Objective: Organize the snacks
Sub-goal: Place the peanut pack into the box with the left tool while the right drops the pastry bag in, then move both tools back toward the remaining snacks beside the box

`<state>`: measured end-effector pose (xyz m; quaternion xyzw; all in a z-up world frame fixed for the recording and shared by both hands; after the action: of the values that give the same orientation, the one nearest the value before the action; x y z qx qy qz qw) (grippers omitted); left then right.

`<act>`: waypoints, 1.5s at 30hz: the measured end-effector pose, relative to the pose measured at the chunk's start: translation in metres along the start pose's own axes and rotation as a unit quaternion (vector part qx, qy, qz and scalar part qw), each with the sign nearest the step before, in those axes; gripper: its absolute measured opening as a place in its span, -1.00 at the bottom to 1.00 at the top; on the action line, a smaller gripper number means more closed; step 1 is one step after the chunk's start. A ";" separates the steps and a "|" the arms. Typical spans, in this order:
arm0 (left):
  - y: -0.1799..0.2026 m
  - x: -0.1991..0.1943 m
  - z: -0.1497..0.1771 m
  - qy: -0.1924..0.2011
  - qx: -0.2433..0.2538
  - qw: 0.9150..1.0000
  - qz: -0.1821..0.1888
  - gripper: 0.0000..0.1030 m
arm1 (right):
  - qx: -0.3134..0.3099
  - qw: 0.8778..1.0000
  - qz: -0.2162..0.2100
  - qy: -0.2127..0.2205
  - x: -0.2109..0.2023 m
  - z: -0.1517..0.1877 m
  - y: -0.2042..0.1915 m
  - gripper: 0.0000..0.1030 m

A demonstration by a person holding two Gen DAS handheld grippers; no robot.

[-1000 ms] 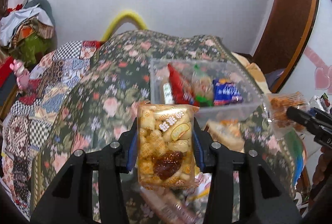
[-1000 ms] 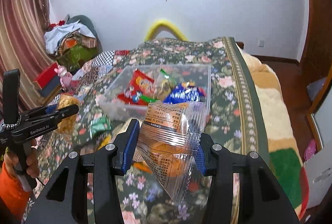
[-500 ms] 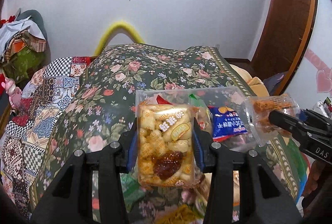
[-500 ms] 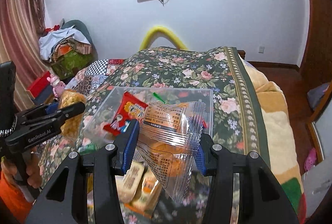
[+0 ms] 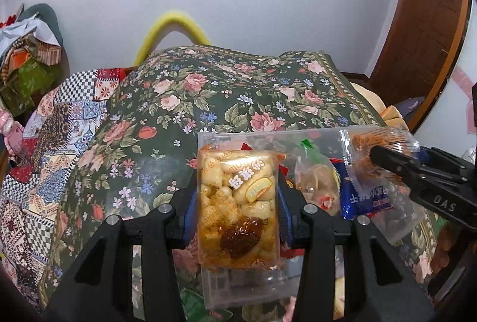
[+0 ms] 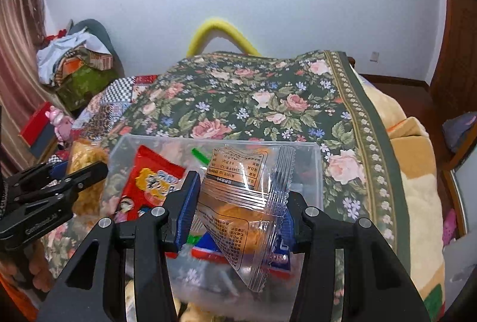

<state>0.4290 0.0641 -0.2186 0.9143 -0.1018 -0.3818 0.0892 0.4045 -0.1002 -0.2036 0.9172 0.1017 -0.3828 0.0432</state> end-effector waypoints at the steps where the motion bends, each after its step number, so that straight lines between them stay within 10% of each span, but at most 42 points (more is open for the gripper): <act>1: -0.001 0.003 -0.002 0.001 -0.004 1.000 0.004 -0.14 | -0.002 1.000 0.002 -0.001 0.003 0.000 0.000 -0.13; 25: 0.015 -0.066 0.003 0.026 0.002 1.000 0.009 0.19 | -0.027 0.999 0.012 0.025 -0.053 0.010 0.000 0.34; 45: 0.023 -0.099 0.178 -0.102 -0.019 0.994 0.016 0.34 | -0.057 0.998 -0.011 0.019 -0.112 0.081 -0.023 0.58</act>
<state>0.2308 0.0522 -0.2689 0.8671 -0.1178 -0.4732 0.1021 0.2663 -0.1072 -0.1805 0.9194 0.1337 -0.3590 0.0890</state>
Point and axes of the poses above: each gripper's, at about its wrist camera, not at the fingertips, and x roughly the way its jaws point, y to its right, z to its underside, the point moved 10 cm from there along x, roughly the way its jaws point, and after that the axes turned 11 degrees about z, right-handed, at the moved point
